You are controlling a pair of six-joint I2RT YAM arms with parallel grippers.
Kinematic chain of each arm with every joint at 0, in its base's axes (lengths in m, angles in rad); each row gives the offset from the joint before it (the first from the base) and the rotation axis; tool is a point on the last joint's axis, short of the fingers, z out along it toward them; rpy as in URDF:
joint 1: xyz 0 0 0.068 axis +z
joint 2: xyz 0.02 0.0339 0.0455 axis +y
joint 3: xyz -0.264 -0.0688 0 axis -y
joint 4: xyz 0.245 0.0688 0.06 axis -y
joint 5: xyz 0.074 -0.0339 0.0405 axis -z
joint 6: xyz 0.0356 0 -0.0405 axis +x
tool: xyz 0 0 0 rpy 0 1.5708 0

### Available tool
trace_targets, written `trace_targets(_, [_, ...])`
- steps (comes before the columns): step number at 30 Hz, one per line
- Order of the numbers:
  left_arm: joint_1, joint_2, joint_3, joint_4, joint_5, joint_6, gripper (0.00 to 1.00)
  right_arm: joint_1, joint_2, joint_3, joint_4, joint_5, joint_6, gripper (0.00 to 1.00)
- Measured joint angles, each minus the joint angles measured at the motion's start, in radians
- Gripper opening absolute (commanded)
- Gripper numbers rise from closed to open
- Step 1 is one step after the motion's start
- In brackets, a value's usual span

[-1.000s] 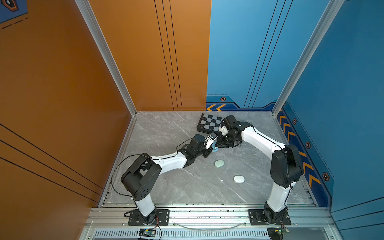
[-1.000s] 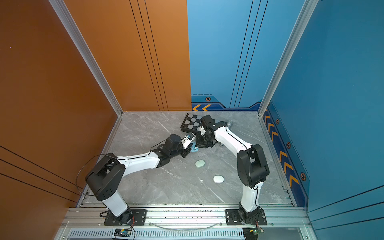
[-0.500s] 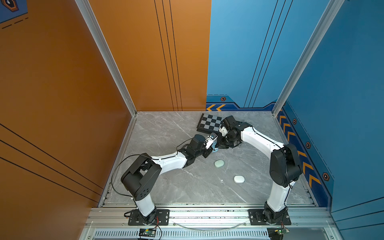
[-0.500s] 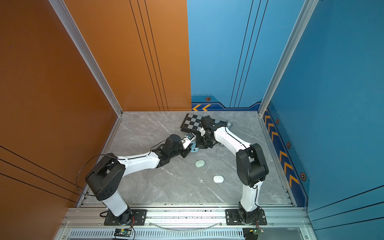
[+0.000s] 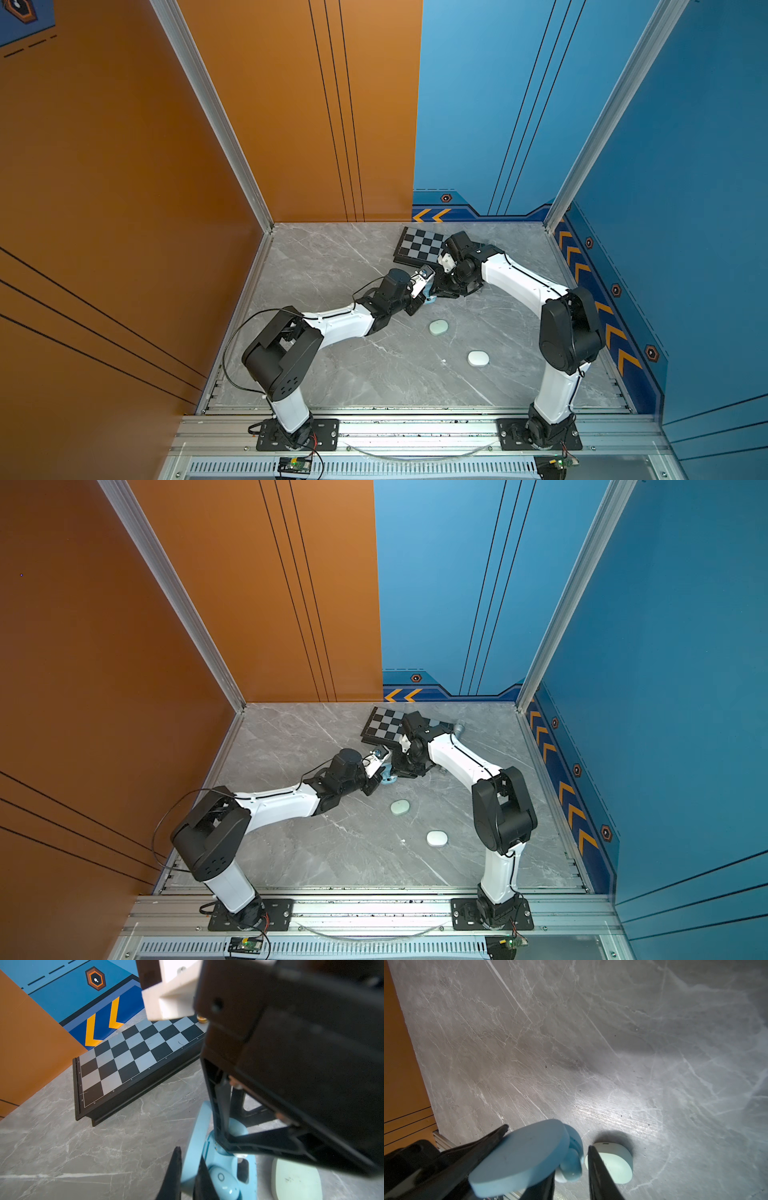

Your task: Insert the wireless bluetooth earbuds into the charging case

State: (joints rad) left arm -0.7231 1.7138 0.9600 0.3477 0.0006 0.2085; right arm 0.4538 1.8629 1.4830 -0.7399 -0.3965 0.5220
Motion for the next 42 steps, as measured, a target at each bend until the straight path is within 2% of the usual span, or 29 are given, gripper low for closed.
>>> trace_targets(22, [0.000, 0.002, 0.000, 0.000, 0.001, 0.000, 0.00, 0.008, -0.023, 0.001, 0.001, 0.001, 0.003, 0.31])
trace_targets(31, [0.000, 0.002, 0.000, 0.000, 0.001, 0.000, 0.00, 0.011, -0.027, 0.002, 0.010, 0.000, 0.004, 0.21])
trace_targets(39, [0.000, 0.002, 0.008, 0.000, 0.001, 0.000, 0.00, 0.018, -0.027, 0.002, 0.018, 0.005, 0.002, 0.19])
trace_targets(42, [0.000, 0.002, 0.009, 0.000, 0.004, 0.000, 0.00, 0.018, -0.030, 0.002, 0.018, 0.005, -0.002, 0.21])
